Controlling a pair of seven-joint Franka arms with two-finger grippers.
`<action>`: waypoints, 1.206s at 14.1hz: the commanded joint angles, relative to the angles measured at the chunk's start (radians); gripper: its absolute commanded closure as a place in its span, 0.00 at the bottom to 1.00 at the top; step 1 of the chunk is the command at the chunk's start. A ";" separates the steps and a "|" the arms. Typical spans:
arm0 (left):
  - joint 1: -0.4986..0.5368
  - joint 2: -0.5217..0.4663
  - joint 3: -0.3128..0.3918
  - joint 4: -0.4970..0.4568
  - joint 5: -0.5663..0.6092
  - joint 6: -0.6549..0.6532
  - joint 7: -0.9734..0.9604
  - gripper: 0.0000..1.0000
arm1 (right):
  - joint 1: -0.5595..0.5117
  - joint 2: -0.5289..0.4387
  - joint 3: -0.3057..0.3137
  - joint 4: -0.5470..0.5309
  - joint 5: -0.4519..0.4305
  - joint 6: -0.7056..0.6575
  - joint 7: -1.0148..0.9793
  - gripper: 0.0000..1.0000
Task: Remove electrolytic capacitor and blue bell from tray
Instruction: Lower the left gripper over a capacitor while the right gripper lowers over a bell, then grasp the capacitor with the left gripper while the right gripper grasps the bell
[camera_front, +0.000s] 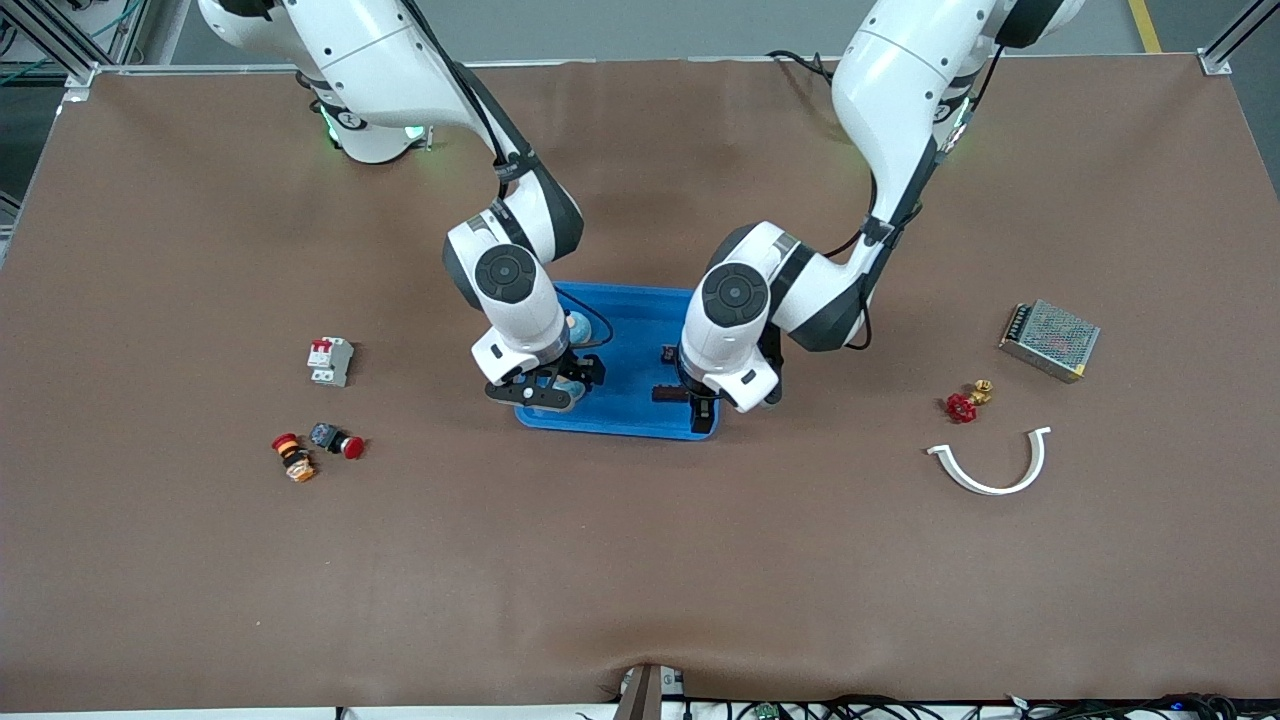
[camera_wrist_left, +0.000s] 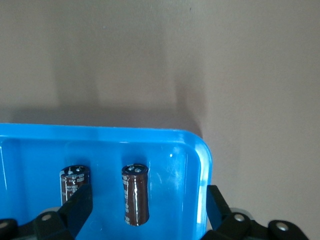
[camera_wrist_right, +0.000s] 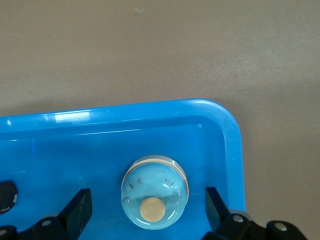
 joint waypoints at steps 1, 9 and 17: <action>-0.024 0.051 0.014 0.061 0.027 -0.008 -0.026 0.00 | 0.000 0.031 -0.002 0.025 -0.007 0.014 0.007 0.00; -0.057 0.120 0.014 0.088 0.047 0.023 -0.052 0.00 | 0.009 0.059 -0.004 0.030 -0.006 0.024 0.005 0.00; -0.076 0.137 0.020 0.088 0.055 0.038 -0.058 0.00 | 0.012 0.070 -0.002 0.032 -0.006 0.024 0.005 0.00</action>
